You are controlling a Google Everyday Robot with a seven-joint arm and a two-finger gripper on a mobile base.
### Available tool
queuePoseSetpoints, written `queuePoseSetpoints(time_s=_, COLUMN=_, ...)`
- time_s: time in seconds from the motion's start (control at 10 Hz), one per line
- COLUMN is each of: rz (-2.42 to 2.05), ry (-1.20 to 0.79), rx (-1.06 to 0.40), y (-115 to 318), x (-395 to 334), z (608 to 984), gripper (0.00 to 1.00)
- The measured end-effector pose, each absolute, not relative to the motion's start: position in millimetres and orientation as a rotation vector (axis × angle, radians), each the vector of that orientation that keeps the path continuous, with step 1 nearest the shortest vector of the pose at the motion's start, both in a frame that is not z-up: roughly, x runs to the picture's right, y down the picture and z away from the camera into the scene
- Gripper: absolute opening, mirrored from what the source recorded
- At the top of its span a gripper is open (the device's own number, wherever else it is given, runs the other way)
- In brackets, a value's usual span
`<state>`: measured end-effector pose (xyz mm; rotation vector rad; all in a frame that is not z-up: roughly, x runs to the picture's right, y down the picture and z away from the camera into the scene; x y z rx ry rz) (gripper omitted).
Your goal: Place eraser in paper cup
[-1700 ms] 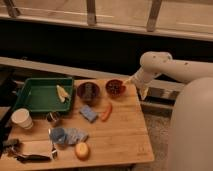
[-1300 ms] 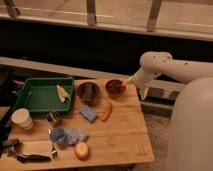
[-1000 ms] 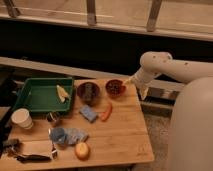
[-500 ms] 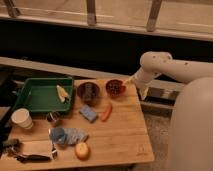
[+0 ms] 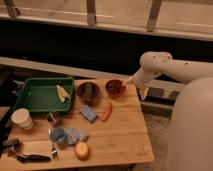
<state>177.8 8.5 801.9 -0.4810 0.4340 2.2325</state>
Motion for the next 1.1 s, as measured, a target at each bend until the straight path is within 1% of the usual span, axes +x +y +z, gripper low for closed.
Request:
queuePoseSetpoints(time_s=0.3, rz=2.194, ry=0.433, rx=-0.492, y=7.2, x=171.6, z=800.8, gripper=0.80)
queuePoseSetpoints(time_s=0.5, rz=2.121, ry=0.413, rx=-0.512, y=-0.4, x=143.4, z=801.8, gripper=0.80)
queuePoseSetpoints(time_s=0.9, rz=1.954, ry=0.324, rx=-0.576, y=-29.0, x=43.7, z=801.4, gripper=0.80)
queuePoseSetpoints(time_s=1.1, rz=1.851, ry=0.243, rx=-0.633, y=-41.0, x=-17.5, z=789.0, gripper=0.80)
